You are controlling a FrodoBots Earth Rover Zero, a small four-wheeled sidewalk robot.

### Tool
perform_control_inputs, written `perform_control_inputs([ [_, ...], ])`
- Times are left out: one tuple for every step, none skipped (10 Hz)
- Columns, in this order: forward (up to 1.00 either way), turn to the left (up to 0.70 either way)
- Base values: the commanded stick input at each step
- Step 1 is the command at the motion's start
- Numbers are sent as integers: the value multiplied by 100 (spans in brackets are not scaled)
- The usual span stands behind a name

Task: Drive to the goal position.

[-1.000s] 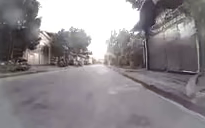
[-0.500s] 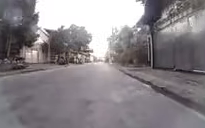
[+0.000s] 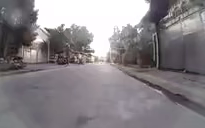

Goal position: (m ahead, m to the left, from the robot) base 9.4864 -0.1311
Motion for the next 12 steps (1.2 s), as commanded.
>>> perform_control_inputs([
  [100,0],
  [100,0],
  [100,0],
  [100,0],
  [100,0],
  [100,0],
  [100,-4],
  [100,-18],
  [100,-32],
  [100,-32],
  [100,-4],
  [100,0],
])
